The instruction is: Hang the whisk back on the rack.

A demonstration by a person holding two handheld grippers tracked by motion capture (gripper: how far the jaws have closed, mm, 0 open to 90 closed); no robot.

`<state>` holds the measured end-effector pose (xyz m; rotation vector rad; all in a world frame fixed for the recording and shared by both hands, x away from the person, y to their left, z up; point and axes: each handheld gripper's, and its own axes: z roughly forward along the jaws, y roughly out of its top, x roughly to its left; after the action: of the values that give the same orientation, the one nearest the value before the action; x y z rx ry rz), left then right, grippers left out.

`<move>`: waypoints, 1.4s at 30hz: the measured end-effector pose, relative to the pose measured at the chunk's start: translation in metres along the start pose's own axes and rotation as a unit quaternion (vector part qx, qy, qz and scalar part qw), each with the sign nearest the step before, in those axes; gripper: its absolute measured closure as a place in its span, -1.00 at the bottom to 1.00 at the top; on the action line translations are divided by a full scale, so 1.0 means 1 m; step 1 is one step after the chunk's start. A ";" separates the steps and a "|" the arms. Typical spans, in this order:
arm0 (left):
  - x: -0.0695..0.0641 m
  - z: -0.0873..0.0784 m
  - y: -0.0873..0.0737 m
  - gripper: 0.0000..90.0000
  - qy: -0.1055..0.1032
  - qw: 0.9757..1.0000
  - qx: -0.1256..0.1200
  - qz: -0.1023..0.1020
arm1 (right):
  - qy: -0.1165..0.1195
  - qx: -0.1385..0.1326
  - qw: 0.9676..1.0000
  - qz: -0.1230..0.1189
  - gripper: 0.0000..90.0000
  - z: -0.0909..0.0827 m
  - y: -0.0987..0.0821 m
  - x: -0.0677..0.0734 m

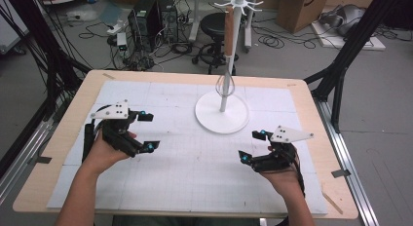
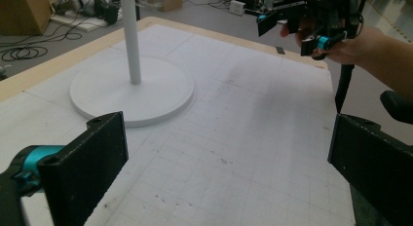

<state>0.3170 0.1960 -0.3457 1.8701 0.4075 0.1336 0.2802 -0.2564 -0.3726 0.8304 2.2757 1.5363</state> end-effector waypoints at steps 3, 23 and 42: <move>-0.005 -0.003 -0.005 -0.96 0.007 1.000 0.001 0.006 | 0.000 0.000 1.000 0.001 -0.73 0.000 0.000 0.000; -0.010 -0.003 -0.027 -0.96 0.032 0.999 0.014 0.004 | -0.002 0.010 1.000 0.007 -0.73 0.002 -0.005 -0.005; -0.008 -0.007 -0.032 -0.96 0.046 0.999 0.020 -0.002 | -0.003 0.012 1.000 0.006 -0.73 0.002 -0.005 -0.005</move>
<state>0.3008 0.2089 -0.3725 1.9066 0.4805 0.2097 0.2835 -0.2589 -0.3789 0.8557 2.2936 1.5134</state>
